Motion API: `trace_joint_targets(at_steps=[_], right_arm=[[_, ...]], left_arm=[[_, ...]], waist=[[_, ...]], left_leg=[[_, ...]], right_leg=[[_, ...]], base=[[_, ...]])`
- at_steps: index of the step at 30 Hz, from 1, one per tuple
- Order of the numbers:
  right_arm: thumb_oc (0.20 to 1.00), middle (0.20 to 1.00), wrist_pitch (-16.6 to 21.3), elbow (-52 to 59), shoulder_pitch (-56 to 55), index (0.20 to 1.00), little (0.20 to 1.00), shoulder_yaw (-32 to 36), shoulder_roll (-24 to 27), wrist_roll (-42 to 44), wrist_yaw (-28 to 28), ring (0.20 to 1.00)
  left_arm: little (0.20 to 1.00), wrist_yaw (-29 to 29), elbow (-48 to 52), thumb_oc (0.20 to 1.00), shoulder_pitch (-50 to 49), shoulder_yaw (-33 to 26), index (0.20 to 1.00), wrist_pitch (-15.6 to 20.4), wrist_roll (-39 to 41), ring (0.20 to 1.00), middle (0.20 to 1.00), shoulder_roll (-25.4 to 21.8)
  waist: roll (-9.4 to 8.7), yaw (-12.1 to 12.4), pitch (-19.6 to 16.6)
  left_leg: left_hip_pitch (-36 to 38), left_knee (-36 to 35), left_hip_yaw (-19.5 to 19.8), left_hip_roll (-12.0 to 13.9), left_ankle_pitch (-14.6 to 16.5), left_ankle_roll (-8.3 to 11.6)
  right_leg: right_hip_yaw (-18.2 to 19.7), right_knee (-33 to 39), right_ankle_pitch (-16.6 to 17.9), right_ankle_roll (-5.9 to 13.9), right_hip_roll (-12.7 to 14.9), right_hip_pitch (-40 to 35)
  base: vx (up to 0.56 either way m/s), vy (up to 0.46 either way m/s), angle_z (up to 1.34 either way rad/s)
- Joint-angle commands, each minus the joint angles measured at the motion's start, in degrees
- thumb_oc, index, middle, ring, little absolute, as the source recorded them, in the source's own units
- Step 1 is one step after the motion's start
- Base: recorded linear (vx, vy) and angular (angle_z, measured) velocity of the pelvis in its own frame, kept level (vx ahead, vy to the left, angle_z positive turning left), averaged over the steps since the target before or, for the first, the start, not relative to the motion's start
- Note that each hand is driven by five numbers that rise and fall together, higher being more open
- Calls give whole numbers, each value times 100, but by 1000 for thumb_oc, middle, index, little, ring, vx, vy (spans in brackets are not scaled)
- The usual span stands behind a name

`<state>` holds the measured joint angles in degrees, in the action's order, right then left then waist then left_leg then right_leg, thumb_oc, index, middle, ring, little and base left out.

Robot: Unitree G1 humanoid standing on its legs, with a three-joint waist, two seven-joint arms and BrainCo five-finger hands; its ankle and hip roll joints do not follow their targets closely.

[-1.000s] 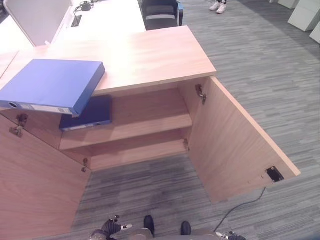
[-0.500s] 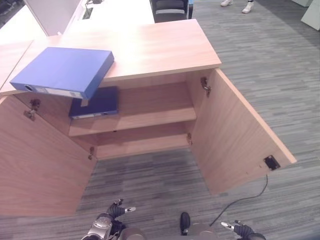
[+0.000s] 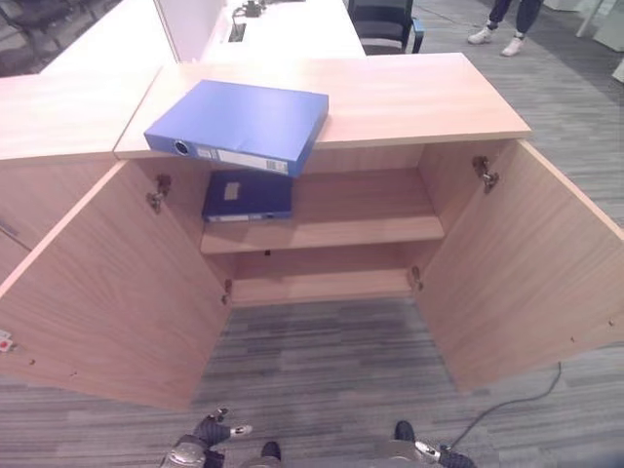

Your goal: Put the empty folder in the office cabinet

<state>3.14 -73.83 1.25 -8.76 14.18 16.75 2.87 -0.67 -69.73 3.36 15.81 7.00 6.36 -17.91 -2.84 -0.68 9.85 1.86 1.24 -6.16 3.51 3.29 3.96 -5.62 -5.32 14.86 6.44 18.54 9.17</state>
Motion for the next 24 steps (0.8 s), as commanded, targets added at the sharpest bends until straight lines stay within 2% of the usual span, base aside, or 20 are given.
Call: trace_joint_targets(at_steps=[1, 2, 3, 4, 5, 7, 8, 14, 24], right_arm=[[1000, 1000, 41, 256, 131, 1000, 1000, -283, 192, -69, -16, 1000], [1000, 1000, 83, 253, 96, 1000, 1000, -332, 177, -8, -27, 1000], [1000, 1000, 84, 253, 92, 1000, 1000, -332, 176, -7, -27, 1000], [1000, 1000, 90, 246, 79, 1000, 1000, -330, 160, 0, -33, 1000], [1000, 1000, 117, 235, 58, 1000, 1000, -342, 155, 24, -45, 1000], [1000, 1000, 120, 181, -2, 1000, 1000, -350, 176, 44, -31, 1000], [1000, 1000, 121, 181, -4, 1000, 1000, -352, 177, 44, -31, 1000], [1000, 1000, 121, 171, -57, 1000, 1000, -355, 249, 70, -38, 1000], [1000, 1000, 118, 96, -107, 1000, 1000, -360, 329, 46, -7, 1000]], left_arm=[[1000, -4, 140, 1000, 193, -107, 1000, 96, 49, 1000, 1000, -26], [1000, -57, 125, 1000, 137, -130, 1000, 68, 7, 1000, 1000, -35], [1000, -57, 124, 1000, 135, -128, 1000, 69, 7, 1000, 1000, -35], [1000, -60, 122, 1000, 102, -142, 1000, 76, 27, 1000, 1000, -8], [1000, -70, 106, 1000, 104, -135, 1000, 87, 20, 1000, 1000, 29], [1000, -68, 73, 1000, 69, -144, 1000, 97, -9, 1000, 1000, 86], [1000, -68, 73, 1000, 66, -144, 1000, 98, -9, 1000, 1000, 87], [1000, -79, 85, 1000, -20, -47, 1000, 104, -80, 1000, 1000, 234], [1000, -58, 132, 1000, -5, -57, 1000, 80, -39, 1000, 1000, 277]], waist=[[251, 130, 314], [316, 181, 311], [315, 179, 319], [306, 240, 299], [311, 229, 256], [308, 179, 186], [311, 187, 191], [285, 146, 9], [313, 108, -1]], left_leg=[[110, -168, 140, 381, -14, -13], [9, -186, 102, 139, -77, -177], [24, -187, 105, 139, -71, -175], [29, -224, 78, 79, -80, -182], [57, -292, 104, 18, -94, -184], [156, -416, 78, -28, -119, -178], [173, -425, 69, -25, -119, -177], [400, -616, 35, 41, -150, -70], [550, -604, 134, 213, -186, 91]], right_leg=[[-291, -832, -1057, 523, -286, -114], [-298, -866, -1685, 312, -983, -297], [-303, -864, -1693, 311, -982, -314], [-481, -754, -1770, 203, -989, -414], [-438, -598, -1807, 191, -1031, -513], [-92, -316, -1759, 172, -1147, -636], [-85, -299, -1752, 171, -1152, -652], [-158, 562, -1568, 136, -1100, -1162], [-119, 816, -1610, 43, -1228, -1422]], base=[[-212, 458, -67], [-151, 333, -44], [-91, 252, -33], [20, 22, -20], [39, 30, -15], [68, 9, 8], [102, -42, 17], [87, -77, -1], [61, -105, 1]])
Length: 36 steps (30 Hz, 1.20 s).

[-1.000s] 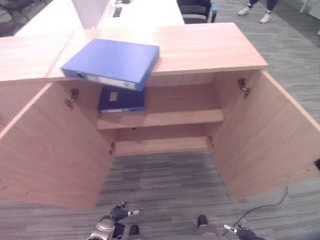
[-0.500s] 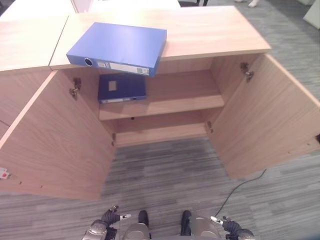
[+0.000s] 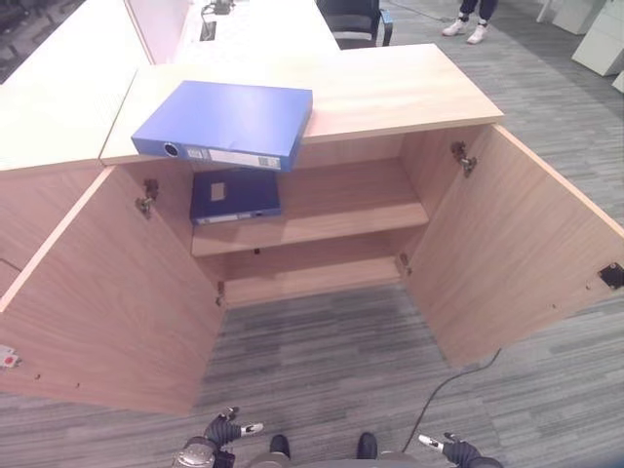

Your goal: Put the empty folder in the office cabinet

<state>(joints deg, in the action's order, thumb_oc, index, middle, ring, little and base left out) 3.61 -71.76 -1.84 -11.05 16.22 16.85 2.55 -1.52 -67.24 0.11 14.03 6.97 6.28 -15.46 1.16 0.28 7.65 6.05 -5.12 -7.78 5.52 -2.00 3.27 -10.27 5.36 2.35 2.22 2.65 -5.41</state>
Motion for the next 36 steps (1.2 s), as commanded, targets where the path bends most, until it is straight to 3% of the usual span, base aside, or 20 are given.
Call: trace_joint_targets(at_steps=[1, 10, 12, 14, 16, 18, 21, 22, 23, 27, 36], right_arm=[[1000, 1000, 69, -124, 204, 1000, 1000, -130, 140, 24, 30, 1000], [1000, 1000, 78, -200, 179, 1000, 1000, -112, 264, -43, 43, 1000], [1000, 1000, 92, -175, 166, 1000, 1000, -112, 294, -61, 52, 1000], [1000, 1000, 99, -138, 178, 1000, 1000, -79, 320, -59, 43, 1000], [1000, 1000, 89, -130, 191, 1000, 1000, -55, 356, -32, 35, 1000], [1000, 1000, 60, -155, 197, 1000, 1000, -43, 404, -11, 30, 1000], [1000, 1000, 35, -206, 202, 1000, 1000, -45, 455, -28, 36, 1000], [1000, 1000, 40, -206, 205, 1000, 1000, -51, 459, -31, 27, 1000], [1000, 1000, 46, -211, 233, 1000, 1000, -56, 462, -17, -7, 1000], [1000, 1000, 56, -217, 297, 1000, 1000, -82, 410, 78, -37, 1000], [1000, 1000, 17, -257, 183, 1000, 1000, -141, 272, 3, 18, 1000]], left_arm=[[1000, 28, -122, 1000, 321, 126, 1000, 83, -32, 1000, 1000, 33], [1000, 14, -86, 1000, 343, 124, 1000, 61, 45, 1000, 1000, 17], [1000, 6, -18, 1000, 346, 134, 1000, 65, 81, 1000, 1000, -4], [1000, -9, 38, 1000, 370, 138, 1000, 58, 102, 1000, 1000, -27], [1000, 2, 74, 1000, 374, 141, 1000, 48, 108, 1000, 1000, -30], [1000, 13, 77, 1000, 368, 153, 1000, 35, 126, 1000, 1000, -16], [1000, 7, 18, 1000, 325, 142, 1000, 26, 136, 1000, 1000, -11], [1000, 0, -15, 1000, 312, 144, 1000, 22, 126, 1000, 1000, -13], [1000, 13, -77, 1000, 298, 138, 1000, 14, 117, 1000, 1000, -20], [1000, 37, -183, 1000, 276, 83, 1000, -3, 127, 1000, 1000, -24], [1000, 31, -389, 1000, 112, 7, 1000, -31, 14, 1000, 1000, -11]], waist=[[-76, 8, 230], [13, -41, 301], [4, -51, 368], [-23, -49, 465], [-93, -64, 535], [-126, -37, 599], [-139, 155, 610], [-118, 216, 615], [-85, 330, 647], [-90, 473, 690], [-96, 604, 516]], left_leg=[[130, 52, 309, 37, 330, 173], [14, 397, 446, 318, 271, 322], [-218, 848, 487, 446, 156, 429], [-573, 1515, 528, 487, -164, 552], [-957, 2203, 528, 530, -383, 565], [-1223, 2456, 447, 555, -496, 478], [-1701, 1936, 471, 323, -308, 363], [-1788, 1705, 508, 315, -425, 372], [-2000, 1307, 579, 293, -729, 385], [-2319, 712, 609, 194, -833, 344], [-2205, 462, 845, 230, -995, 341]], right_leg=[[359, -278, -386, 447, 339, 44], [435, -666, -702, 215, 120, 180], [423, -757, -814, 127, 40, 171], [411, -773, -836, 47, -2, 131], [403, -794, -877, -25, 18, 70], [403, -845, -928, -52, 49, 12], [492, -945, -1114, -34, 37, -107], [507, -966, -1173, -31, -6, -162], [584, -1063, -1321, -46, -88, -292], [825, -1221, -1545, -71, -252, -507], [1415, -1119, -1881, -60, -322, -1148]], base=[[33, -111, 1], [6, -115, 4], [-12, -180, 10], [-22, -158, 23], [11, -143, 23], [43, -103, 4], [141, -47, -3], [279, -7, -7], [236, -8, -11], [219, -11, -24], [221, 53, -46]])
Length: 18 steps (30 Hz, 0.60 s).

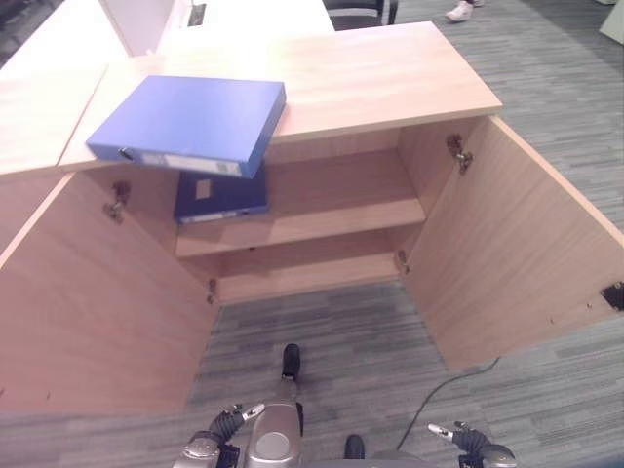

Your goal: Put the empty folder in the office cabinet

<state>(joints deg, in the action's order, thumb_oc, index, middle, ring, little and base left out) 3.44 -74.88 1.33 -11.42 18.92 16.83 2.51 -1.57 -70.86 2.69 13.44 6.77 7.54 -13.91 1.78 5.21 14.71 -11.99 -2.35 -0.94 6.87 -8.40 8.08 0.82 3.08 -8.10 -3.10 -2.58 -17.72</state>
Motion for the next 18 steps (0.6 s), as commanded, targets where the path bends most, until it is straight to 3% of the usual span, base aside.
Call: trace_joint_targets(at_steps=[1, 8, 13, 18], right_arm=[[1000, 1000, 34, 57, -136, 1000, 1000, -105, 1, 5, 22, 1000], [1000, 1000, 18, 92, -140, 1000, 1000, -116, -113, 29, 75, 1000], [1000, 1000, 17, 197, 37, 1000, 1000, -229, -217, 12, 78, 1000], [1000, 1000, 71, 390, 209, 1000, 1000, -279, -266, 112, 90, 1000]], left_arm=[[1000, 36, -28, 1000, -148, 66, 1000, -10, -112, 1000, 1000, -167], [1000, 27, -89, 1000, -148, 86, 1000, -22, -310, 1000, 1000, -262], [1000, 80, -1, 1000, -37, 2, 1000, 1, -204, 1000, 1000, -408], [1000, 115, 49, 1000, 51, 13, 1000, 19, -191, 1000, 1000, -509]], waist=[[-164, 114, -187], [-329, 118, -387], [-597, 331, -517], [-793, 437, -622]], left_leg=[[-391, 180, 155, 92, -355, -140], [-562, 670, 0, 86, -445, -167], [-935, 1135, -18, -47, -94, -344], [-972, 1133, -63, -202, 154, -497]], right_leg=[[308, -892, -840, 472, 207, 78], [437, -762, -921, 638, 482, -15], [552, -773, -674, 899, 790, 173], [669, -779, -60, 1185, 1013, 387]], base=[[145, 66, -54], [173, 131, -7], [161, 120, -15], [134, 108, -17]])
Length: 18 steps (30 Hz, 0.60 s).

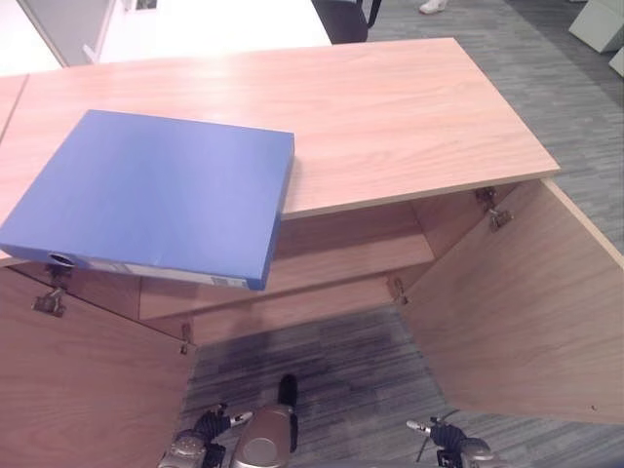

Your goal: Put the empty folder in the office cabinet

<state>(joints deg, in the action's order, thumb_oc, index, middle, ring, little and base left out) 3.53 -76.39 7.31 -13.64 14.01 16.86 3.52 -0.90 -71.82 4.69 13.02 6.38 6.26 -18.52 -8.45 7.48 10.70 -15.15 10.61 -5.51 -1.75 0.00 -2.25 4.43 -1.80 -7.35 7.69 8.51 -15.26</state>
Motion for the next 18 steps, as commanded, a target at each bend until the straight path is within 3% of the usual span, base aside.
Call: trace_joint_targets(at_steps=[1, 3, 4, 6, 8, 10, 11, 14, 18], right_arm=[[1000, 1000, 78, 571, -366, 1000, 1000, -61, 218, 131, -5, 1000], [1000, 1000, 84, 605, -351, 1000, 1000, -50, 212, 159, 5, 1000], [1000, 1000, 99, 648, -258, 1000, 1000, -76, 201, 182, 5, 1000], [1000, 1000, 119, 700, -184, 1000, 1000, -101, 179, 197, 16, 1000], [1000, 1000, 128, 776, -173, 1000, 1000, -116, 134, 185, 20, 1000], [1000, 1000, 145, 812, -220, 1000, 1000, -118, 100, 195, 15, 1000], [1000, 1000, 153, 851, -279, 1000, 1000, -150, 96, 189, 31, 1000], [1000, 1000, 124, 789, -377, 1000, 1000, -121, 126, 164, 43, 1000], [1000, 1000, 92, 691, -437, 1000, 1000, -120, 189, 60, 43, 1000]], left_arm=[[1000, 51, 145, 1000, -140, 51, 1000, 59, -67, 1000, 1000, -70], [1000, 53, 161, 1000, -122, 46, 1000, 59, -60, 1000, 1000, -96], [1000, 75, 209, 1000, -81, 32, 1000, 61, -15, 1000, 1000, -136], [1000, 85, 262, 1000, -19, 30, 1000, 65, 46, 1000, 1000, -162], [1000, 84, 317, 1000, 28, 97, 1000, 57, 27, 1000, 1000, -135], [1000, 113, 333, 1000, 75, 62, 1000, 79, 56, 1000, 1000, -142], [1000, 129, 342, 1000, 114, 82, 1000, 124, 92, 1000, 1000, -153], [1000, 129, 397, 1000, 190, 209, 1000, 163, -23, 1000, 1000, -110], [1000, 135, 422, 1000, 145, 168, 1000, 182, 81, 1000, 1000, -64]], waist=[[197, 216, -238], [189, 225, -248], [240, 226, -190], [387, 204, -61], [677, 43, 88], [749, -25, 120], [780, -121, 173], [652, -333, 163], [616, -278, 106]], left_leg=[[-614, -194, 384, 616, -636, 499], [-529, -258, 360, 580, -587, 452], [-323, -402, 315, 578, -494, 373], [-100, -550, 307, 648, -440, 283], [303, -686, 375, 679, -350, 169], [579, -773, 409, 711, -250, 242], [757, -746, 523, 760, -116, 382], [782, -635, 732, 599, -8, 492], [840, -623, 749, 675, -64, 600]], right_leg=[[341, -382, 59, 168, -73, 207], [362, -569, 224, 243, -72, 328], [289, -1271, 701, 437, -113, 674], [104, -2044, 974, 599, -207, 1037], [-64, -2837, 1061, 645, -373, 1543], [-374, -2418, 746, 510, -104, 1807], [-711, -1665, 236, 284, 218, 1848], [-68, -548, 270, 329, 271, 1657], [-72, -371, 317, 296, 264, 1427]], base=[[148, 109, -16], [108, 95, -9], [82, 122, -5], [120, 178, -30], [163, 172, -31], [273, -62, -5], [391, -216, 3], [190, -176, 63], [25, -137, 75]])
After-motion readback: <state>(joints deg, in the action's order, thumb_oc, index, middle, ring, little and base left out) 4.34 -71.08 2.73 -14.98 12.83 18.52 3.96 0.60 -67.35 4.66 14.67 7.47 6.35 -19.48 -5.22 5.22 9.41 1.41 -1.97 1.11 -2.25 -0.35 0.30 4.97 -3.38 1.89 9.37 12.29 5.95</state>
